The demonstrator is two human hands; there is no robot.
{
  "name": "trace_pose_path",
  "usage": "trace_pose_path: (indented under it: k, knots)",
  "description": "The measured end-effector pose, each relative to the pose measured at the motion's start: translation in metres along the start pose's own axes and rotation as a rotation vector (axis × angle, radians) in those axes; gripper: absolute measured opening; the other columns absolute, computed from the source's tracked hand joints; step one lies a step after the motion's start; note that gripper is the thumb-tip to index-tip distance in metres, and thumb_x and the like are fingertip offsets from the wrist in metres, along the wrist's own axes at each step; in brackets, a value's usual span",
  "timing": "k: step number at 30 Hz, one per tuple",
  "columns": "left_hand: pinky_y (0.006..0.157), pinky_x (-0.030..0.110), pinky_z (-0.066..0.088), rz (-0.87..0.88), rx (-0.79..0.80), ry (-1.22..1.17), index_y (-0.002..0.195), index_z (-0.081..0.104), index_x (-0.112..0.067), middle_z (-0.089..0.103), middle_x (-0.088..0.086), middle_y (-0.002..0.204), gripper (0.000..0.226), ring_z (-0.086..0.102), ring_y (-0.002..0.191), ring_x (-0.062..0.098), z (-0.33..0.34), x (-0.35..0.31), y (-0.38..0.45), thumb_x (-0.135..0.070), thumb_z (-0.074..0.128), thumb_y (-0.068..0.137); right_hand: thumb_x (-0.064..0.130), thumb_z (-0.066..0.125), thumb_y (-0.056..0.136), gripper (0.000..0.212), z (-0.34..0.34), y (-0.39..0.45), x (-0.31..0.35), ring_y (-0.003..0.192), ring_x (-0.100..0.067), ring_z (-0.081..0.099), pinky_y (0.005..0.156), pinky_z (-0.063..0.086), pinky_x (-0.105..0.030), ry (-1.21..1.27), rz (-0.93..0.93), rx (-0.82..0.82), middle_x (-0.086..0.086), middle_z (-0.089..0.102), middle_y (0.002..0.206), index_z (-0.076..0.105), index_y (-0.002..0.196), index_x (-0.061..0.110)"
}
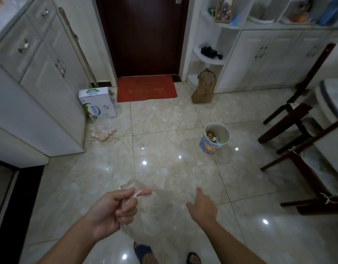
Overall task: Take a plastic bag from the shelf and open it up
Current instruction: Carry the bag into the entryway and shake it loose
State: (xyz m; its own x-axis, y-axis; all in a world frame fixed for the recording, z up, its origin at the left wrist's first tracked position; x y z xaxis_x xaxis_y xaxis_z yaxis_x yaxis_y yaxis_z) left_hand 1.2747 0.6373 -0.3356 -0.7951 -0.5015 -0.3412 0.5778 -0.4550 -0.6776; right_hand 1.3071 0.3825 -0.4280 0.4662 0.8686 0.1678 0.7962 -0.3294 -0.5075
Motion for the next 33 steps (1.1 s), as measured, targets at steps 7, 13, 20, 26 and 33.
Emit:
trace_pose_path:
  k: [7, 13, 20, 26, 33]
  knots:
    - [0.044, 0.027, 0.033, 0.101, -0.47, 0.387, 0.081, 0.067, 0.003, 0.054, 0.011, 0.051, 0.052, 0.042, 0.041, 0.018, -0.104, 0.008, 0.019, -0.036, 0.039, 0.101, 0.016, 0.075, 0.073, 0.025, 0.049, -0.008, -0.013, 0.046, -0.018, 0.06, 0.054, 0.041, -0.025, 0.829, 0.361, 0.321, -0.006, 0.07, 0.053, 0.068, 0.051, 0.007]
    - [0.062, 0.033, 0.04, 0.013, -0.62, 0.419, 0.063, 0.054, -0.012, 0.066, 0.015, 0.061, 0.034, 0.062, 0.057, 0.026, -0.144, 0.046, 0.039, -0.03, 0.058, 0.092, 0.019, 0.064, 0.09, 0.019, 0.072, -0.014, -0.02, 0.075, -0.027, 0.064, 0.083, 0.053, -0.043, 1.125, 0.405, 0.354, -0.013, 0.076, 0.072, 0.069, 0.083, 0.002]
    - [0.063, 0.037, 0.049, 0.127, -0.57, 0.371, 0.101, 0.064, 0.005, 0.064, 0.014, 0.06, 0.014, 0.059, 0.057, 0.027, -0.119, 0.061, 0.063, 0.002, 0.054, 0.091, 0.032, 0.05, 0.099, 0.033, 0.055, 0.007, -0.034, 0.061, -0.02, 0.057, 0.059, 0.048, -0.03, 1.039, 0.298, 0.188, -0.009, 0.061, 0.068, 0.058, 0.083, 0.005]
    - [0.065, 0.029, 0.048, 0.292, -0.729, 0.783, 0.085, 0.069, -0.016, 0.069, -0.002, 0.079, 0.022, 0.067, 0.08, 0.02, -0.088, 0.069, 0.081, -0.027, 0.053, 0.097, 0.046, 0.053, 0.094, 0.054, 0.023, 0.03, -0.045, 0.108, -0.035, 0.059, 0.086, 0.048, -0.04, 0.755, 0.191, -0.015, -0.018, 0.06, 0.119, 0.045, 0.128, 0.004]
    - [0.066, 0.033, 0.042, 0.31, -0.774, 0.901, 0.068, 0.063, -0.012, 0.058, 0.004, 0.068, 0.047, 0.057, 0.071, 0.024, -0.072, 0.086, 0.12, -0.031, 0.037, 0.102, 0.03, 0.052, 0.096, 0.044, 0.035, 0.05, -0.063, 0.104, -0.034, 0.061, 0.076, 0.041, -0.03, 0.598, 0.085, 0.015, -0.02, 0.063, 0.122, 0.044, 0.131, 0.004]
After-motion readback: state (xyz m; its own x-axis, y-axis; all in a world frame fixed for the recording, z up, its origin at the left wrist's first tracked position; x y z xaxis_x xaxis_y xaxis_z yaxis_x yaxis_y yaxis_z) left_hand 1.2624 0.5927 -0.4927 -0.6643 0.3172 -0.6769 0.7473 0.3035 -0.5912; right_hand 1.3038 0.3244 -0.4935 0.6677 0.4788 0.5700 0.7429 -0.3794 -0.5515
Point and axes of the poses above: each hand's wrist, its own y-axis towards the middle knuckle, its own z-axis out of the palm, x = y × z, the point moved 9 cm from there along y, towards the middle knuckle
